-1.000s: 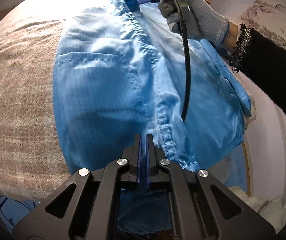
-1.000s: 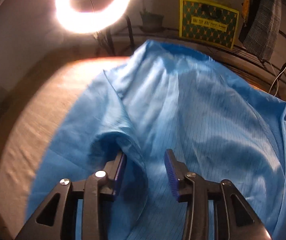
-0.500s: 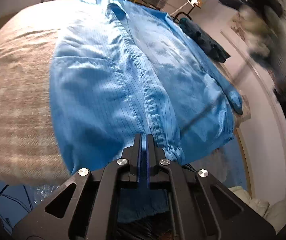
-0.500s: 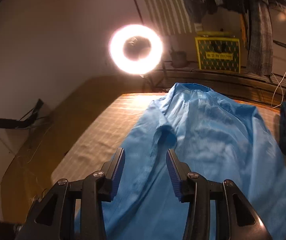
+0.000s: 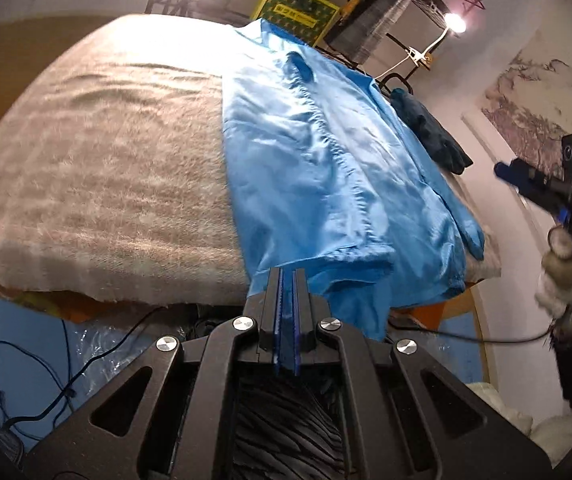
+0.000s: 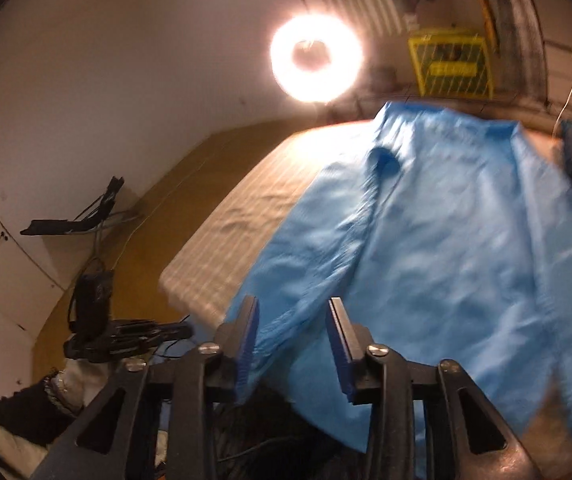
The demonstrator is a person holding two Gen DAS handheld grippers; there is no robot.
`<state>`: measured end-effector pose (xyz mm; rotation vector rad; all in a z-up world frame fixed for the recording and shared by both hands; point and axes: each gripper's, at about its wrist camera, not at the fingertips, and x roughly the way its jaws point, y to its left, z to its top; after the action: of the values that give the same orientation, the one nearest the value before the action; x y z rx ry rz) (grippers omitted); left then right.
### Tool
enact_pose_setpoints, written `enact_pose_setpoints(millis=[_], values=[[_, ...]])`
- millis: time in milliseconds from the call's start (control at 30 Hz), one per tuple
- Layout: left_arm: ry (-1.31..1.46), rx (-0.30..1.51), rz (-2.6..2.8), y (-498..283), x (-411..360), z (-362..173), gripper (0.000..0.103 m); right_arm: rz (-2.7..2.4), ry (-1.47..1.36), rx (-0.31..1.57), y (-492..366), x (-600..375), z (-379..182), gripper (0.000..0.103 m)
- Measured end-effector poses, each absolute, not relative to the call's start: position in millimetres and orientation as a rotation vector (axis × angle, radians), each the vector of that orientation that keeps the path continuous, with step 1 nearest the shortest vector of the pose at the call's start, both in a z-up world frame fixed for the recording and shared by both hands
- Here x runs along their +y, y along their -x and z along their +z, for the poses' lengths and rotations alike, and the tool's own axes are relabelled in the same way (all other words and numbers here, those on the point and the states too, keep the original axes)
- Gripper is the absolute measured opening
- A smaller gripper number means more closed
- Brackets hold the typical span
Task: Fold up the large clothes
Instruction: 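Grasp the coat side with the right tool and fold it over the body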
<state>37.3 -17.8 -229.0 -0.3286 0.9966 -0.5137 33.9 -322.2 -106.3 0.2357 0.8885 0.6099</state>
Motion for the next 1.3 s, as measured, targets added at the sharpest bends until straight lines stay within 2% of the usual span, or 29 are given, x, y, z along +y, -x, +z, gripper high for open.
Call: enact_pose_setpoints(millis=[100,233,267,333,367,500,600,667,733,833,1033,1067,1167,1300], values=[[0.343,0.998,-0.513,-47,-17,-241,0.000,0.645,-0.202,0.930,-45,-281,-132,0.033],[0.387,0.996,-0.495,-53,-6,-247,0.000,0.623,-0.105,1.025,-44,-236,-163,0.035],[0.404,0.989,-0.504,-51,-2,-247,0.000,0.603,-0.093,1.039,-40,-233,-167,0.041],[0.391,0.974,-0.505,-49,3,-246,0.000,0.525,-0.122,1.073,-36,-237,-176,0.084],[0.379,0.974,-0.504,-48,3,-247,0.000,0.498,-0.161,1.087,-35,-243,-181,0.087],[0.368,0.990,-0.502,-53,2,-259,0.000,0.469,-0.394,1.200,-47,-259,-203,0.084],[0.382,0.987,-0.506,-56,2,-267,0.000,0.469,-0.533,1.273,-57,-258,-217,0.078],[0.397,0.984,-0.509,-56,3,-270,0.000,0.486,-0.529,1.321,-62,-246,-223,0.064],[0.409,0.981,-0.512,-55,5,-271,0.000,0.511,-0.467,1.369,-71,-232,-228,0.022],[0.428,0.970,-0.517,-56,12,-271,0.000,0.540,-0.421,1.395,-78,-227,-223,0.008],[0.463,0.953,-0.601,-54,10,-267,0.001,0.534,-0.158,1.280,-99,-239,-160,0.005],[0.453,0.953,-0.625,-54,4,-266,0.005,0.530,-0.139,1.271,-104,-241,-154,0.005],[0.426,0.946,-0.695,-54,-19,-262,0.034,0.515,-0.072,1.240,-114,-245,-138,0.004],[0.434,0.913,-0.777,-51,-45,-251,0.036,0.505,-0.049,1.224,-121,-244,-128,0.004]])
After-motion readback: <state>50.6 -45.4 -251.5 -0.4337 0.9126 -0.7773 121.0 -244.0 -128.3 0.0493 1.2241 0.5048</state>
